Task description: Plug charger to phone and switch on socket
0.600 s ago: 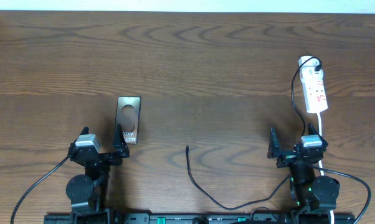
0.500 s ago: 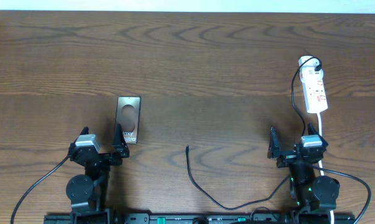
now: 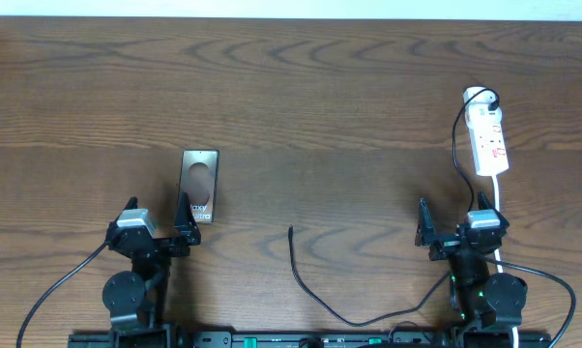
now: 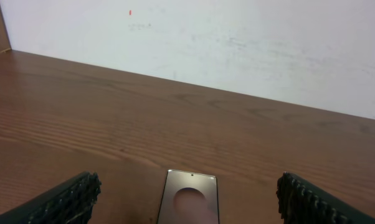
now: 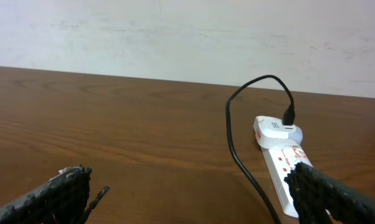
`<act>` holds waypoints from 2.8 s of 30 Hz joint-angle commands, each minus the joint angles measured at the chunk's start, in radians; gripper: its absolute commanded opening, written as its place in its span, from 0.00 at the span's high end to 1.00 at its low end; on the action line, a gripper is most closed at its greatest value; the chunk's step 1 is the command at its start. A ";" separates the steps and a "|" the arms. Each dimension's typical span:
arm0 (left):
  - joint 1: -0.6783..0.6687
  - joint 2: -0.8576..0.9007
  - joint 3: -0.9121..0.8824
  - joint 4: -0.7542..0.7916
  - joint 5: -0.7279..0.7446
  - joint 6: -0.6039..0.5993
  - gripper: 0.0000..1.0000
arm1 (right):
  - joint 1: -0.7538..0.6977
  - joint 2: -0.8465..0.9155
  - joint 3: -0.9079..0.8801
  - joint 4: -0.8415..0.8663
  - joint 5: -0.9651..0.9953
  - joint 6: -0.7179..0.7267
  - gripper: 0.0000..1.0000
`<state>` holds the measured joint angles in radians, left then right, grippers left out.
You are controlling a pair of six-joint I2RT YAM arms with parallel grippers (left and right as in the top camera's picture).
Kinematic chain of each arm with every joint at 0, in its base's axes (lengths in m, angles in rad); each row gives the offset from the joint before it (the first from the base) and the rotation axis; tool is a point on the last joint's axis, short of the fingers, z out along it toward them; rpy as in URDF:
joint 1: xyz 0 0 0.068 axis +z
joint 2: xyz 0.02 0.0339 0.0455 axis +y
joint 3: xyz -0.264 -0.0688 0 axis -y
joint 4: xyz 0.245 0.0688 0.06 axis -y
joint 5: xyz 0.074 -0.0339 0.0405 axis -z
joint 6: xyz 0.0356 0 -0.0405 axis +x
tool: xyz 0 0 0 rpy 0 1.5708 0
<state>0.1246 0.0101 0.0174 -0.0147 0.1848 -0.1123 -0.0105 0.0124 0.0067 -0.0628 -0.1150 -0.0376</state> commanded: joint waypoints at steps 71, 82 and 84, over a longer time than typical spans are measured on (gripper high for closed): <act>0.006 -0.006 -0.007 -0.034 0.043 -0.008 0.07 | 0.005 -0.006 -0.001 -0.005 0.011 -0.012 0.01; 0.006 0.095 0.125 -0.143 0.069 -0.004 0.07 | 0.005 -0.006 -0.001 -0.005 0.011 -0.012 0.01; 0.006 0.162 0.179 -0.151 0.069 0.012 0.07 | 0.005 -0.006 -0.001 -0.005 0.011 -0.012 0.01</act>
<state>0.1246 0.1123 0.1074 -0.1646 0.2348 -0.1112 -0.0105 0.0124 0.0071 -0.0628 -0.1143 -0.0376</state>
